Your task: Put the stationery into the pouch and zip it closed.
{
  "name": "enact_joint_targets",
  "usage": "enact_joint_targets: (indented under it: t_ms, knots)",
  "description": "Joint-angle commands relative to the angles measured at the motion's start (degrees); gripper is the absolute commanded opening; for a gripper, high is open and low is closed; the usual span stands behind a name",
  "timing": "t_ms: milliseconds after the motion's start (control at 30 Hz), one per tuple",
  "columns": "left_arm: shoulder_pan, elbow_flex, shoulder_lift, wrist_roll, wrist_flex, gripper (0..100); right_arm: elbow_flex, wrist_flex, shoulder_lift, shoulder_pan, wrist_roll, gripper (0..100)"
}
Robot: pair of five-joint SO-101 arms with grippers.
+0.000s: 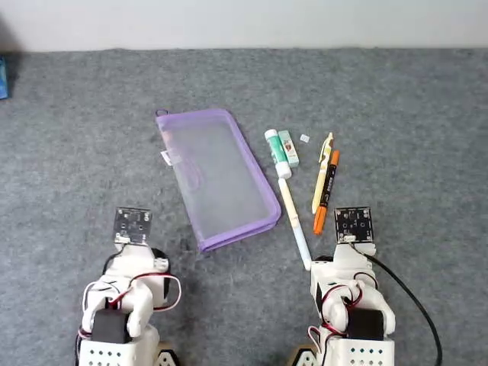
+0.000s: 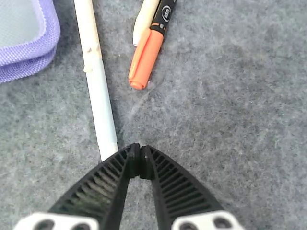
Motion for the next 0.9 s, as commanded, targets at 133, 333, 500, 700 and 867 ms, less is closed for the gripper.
enact_joint_targets:
  t_ms: [133,333,500,700,867]
  knots:
    - [0.8,-5.0,-0.4,-17.3,0.1,2,1.0,0.2,-0.2,-0.3,0.4,0.9]
    - [-3.6,-7.7,-0.4,-44.0,-2.4,1,1.0,0.2,-0.2,-0.3,0.4,0.9]
    - [-9.0,-10.9,0.2,-40.1,-8.1,1,1.0,0.2,-0.2,-0.3,0.4,0.9]
    - [-9.9,-23.8,10.3,-36.8,-3.3,1,1.0,0.2,-0.2,-0.3,0.4,0.9]
    - [-8.4,-40.6,34.6,-27.9,-2.9,1,1.0,0.2,-0.2,-0.3,0.4,0.9]
